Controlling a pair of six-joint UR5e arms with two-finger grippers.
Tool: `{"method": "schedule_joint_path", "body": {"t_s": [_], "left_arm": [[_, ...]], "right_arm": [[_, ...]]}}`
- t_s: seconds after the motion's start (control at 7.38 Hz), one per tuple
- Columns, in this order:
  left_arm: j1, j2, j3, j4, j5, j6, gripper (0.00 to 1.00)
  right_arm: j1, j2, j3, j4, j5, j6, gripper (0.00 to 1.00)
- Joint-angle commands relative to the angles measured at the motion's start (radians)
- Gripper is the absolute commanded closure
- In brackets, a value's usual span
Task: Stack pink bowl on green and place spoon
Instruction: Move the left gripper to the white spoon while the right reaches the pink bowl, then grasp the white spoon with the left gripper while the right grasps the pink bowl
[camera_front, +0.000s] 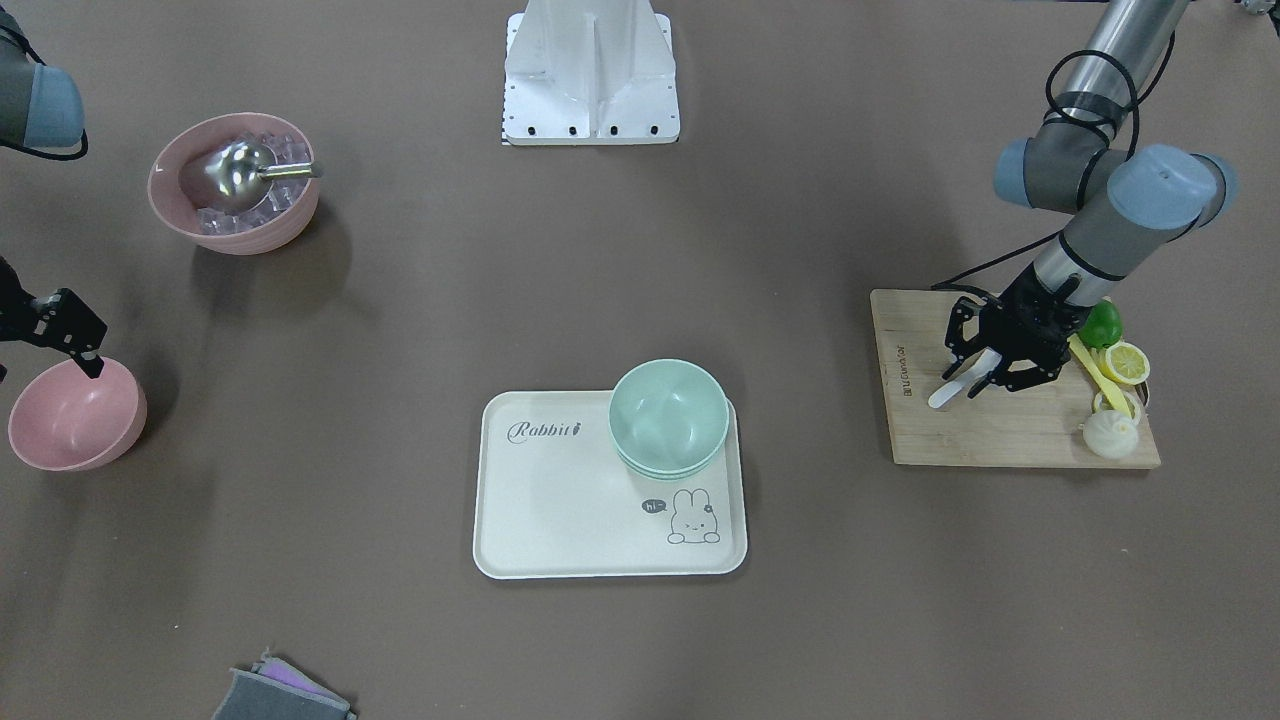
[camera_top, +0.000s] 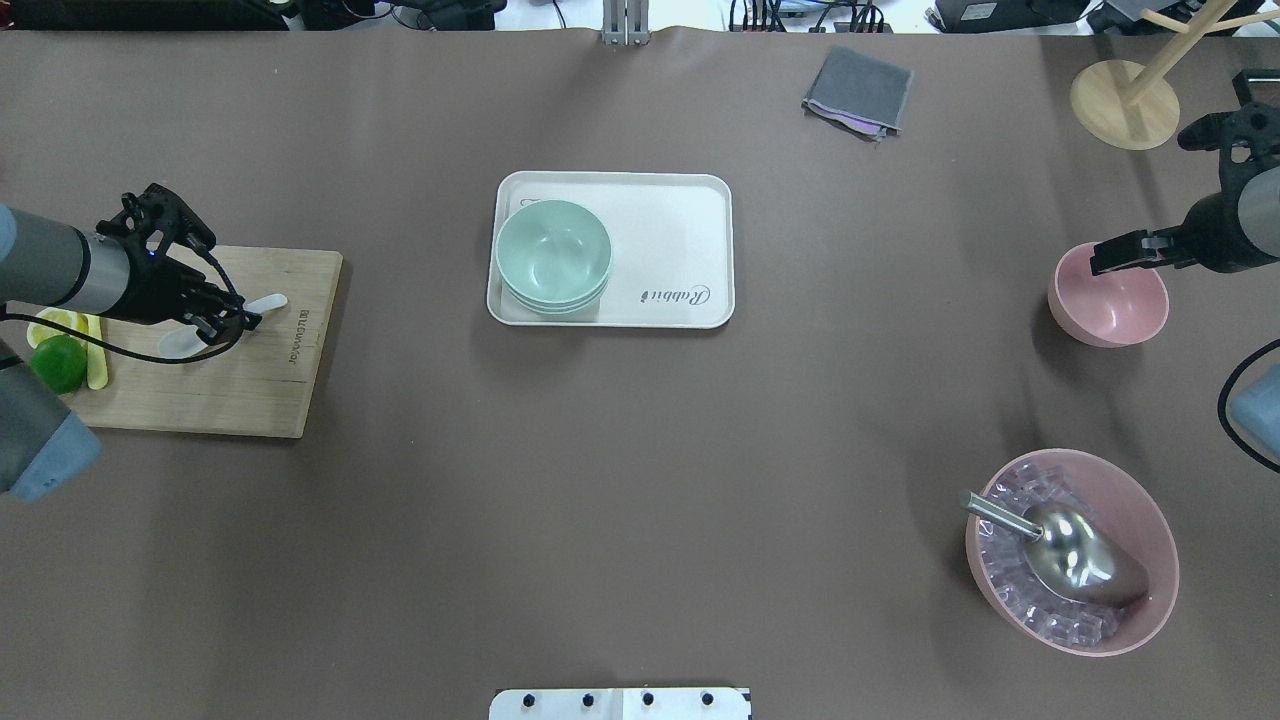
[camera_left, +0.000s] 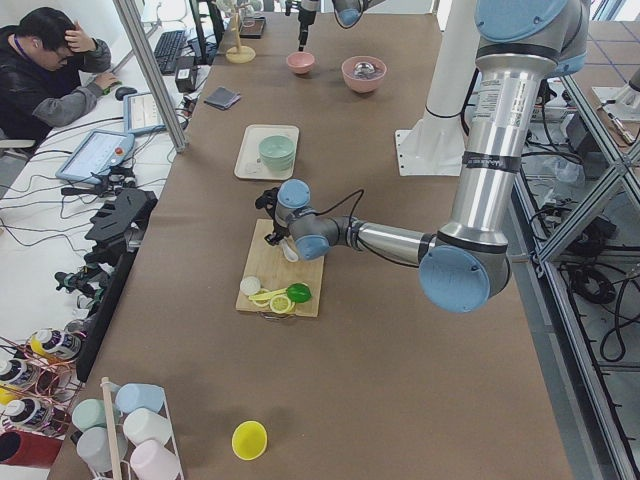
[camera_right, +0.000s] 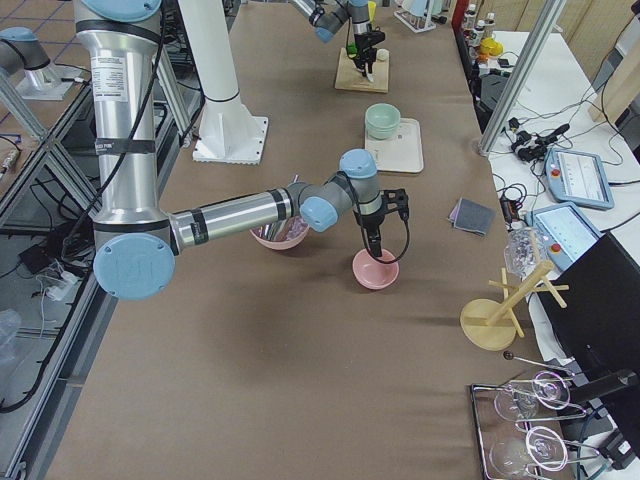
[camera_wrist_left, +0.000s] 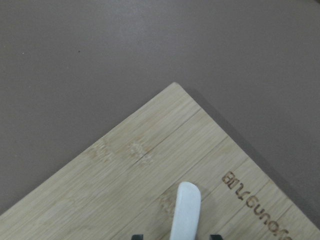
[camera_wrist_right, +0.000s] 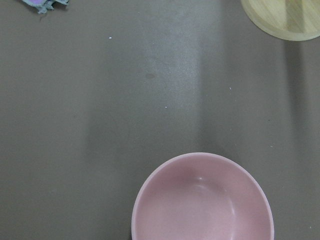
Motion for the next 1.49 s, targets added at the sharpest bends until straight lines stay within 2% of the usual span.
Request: {"method": "schedule_joint_path", "body": {"t_s": [0.0, 0.14, 0.81, 1.36], "left_arm": [[0.0, 0.003, -0.003, -0.007, 0.003, 0.002, 0.94], [0.0, 0.004, -0.002, -0.02, 0.003, 0.002, 1.0], [-0.001, -0.005, -0.04, -0.044, -0.011, -0.006, 1.0], [-0.009, -0.008, -0.063, -0.035, -0.011, -0.012, 1.0]], "right_arm": [[-0.001, 0.0, 0.0, 0.0, 0.0, 0.0, 0.0], [-0.001, 0.0, 0.0, 0.0, 0.0, 0.0, 0.0], [-0.001, 0.002, -0.003, 0.0, 0.0, 0.0, 0.0], [0.001, -0.009, -0.06, 0.002, 0.002, 0.0, 0.02]]}}
